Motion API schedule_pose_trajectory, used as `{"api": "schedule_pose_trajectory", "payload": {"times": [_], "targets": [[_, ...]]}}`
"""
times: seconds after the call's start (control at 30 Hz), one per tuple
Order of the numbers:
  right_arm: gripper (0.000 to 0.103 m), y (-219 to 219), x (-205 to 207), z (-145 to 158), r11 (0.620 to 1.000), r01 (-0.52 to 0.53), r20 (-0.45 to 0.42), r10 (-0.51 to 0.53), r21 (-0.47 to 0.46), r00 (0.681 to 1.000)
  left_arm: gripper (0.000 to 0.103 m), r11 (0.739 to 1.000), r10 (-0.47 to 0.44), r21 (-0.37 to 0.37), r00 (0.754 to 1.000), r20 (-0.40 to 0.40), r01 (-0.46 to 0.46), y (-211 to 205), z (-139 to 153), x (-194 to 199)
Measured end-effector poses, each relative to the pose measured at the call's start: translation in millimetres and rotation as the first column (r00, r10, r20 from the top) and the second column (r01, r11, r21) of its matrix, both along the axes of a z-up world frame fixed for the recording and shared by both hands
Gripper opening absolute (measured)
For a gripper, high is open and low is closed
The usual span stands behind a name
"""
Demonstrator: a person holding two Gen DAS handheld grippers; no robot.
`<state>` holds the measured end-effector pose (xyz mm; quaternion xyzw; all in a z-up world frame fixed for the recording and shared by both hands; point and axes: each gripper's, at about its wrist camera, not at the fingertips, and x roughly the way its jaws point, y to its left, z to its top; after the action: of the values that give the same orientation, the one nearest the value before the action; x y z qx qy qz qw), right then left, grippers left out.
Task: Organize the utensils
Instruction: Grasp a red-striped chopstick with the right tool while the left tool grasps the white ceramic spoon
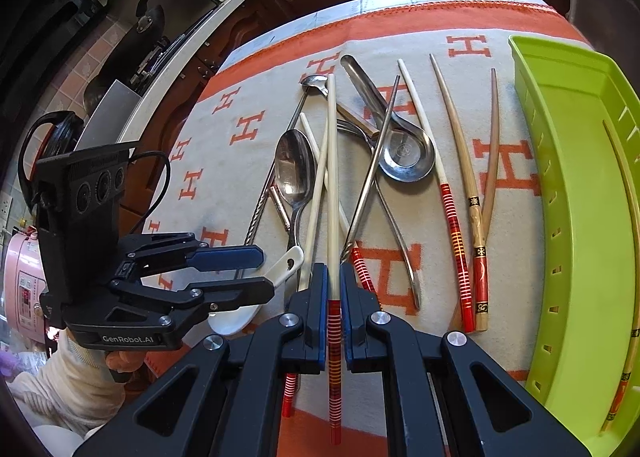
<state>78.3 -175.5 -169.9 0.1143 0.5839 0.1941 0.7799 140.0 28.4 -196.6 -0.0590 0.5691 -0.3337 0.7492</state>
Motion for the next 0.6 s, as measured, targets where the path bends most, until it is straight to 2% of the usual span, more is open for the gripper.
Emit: {"api": "schedule_pose_trajectory", "payload": {"times": [0.23, 0.27, 0.3, 0.33, 0.43, 0.6], "targets": [[0.006, -6.0, 0.2, 0.5, 1.0, 0.013, 0.003, -0.013, 0.005, 1.0, 0.033, 0.996, -0.08, 0.053, 0.996, 0.047, 0.077, -12.8, -0.6, -1.5], [0.006, -7.2, 0.0, 0.6, 1.0, 0.015, 0.003, -0.015, 0.007, 1.0, 0.031, 0.995, -0.088, 0.062, 0.995, 0.053, 0.084, -15.0, -0.3, -2.0], [0.006, -8.2, -0.3, 1.0, 1.0, 0.017, 0.005, -0.017, 0.007, 1.0, 0.019, 0.993, -0.099, 0.071, 0.993, 0.057, 0.095, -18.1, -0.6, -2.7], [0.006, -9.8, -0.8, 1.7, 1.0, 0.021, 0.007, -0.021, 0.009, 1.0, 0.013, 0.992, -0.105, 0.081, 0.993, 0.056, 0.1, -20.8, -1.2, -2.9], [0.006, -14.9, -3.2, 4.1, 0.999, 0.029, 0.013, -0.029, 0.016, 0.999, 0.012, 0.991, -0.095, 0.099, 0.993, 0.076, 0.087, -23.1, 0.4, -6.7], [0.006, -21.2, -10.0, 14.2, 0.999, 0.043, 0.043, -0.044, 0.018, 0.998, 0.011, 0.997, -0.003, 0.081, 0.996, 0.085, -0.004, -14.9, 14.4, -12.1]]}}
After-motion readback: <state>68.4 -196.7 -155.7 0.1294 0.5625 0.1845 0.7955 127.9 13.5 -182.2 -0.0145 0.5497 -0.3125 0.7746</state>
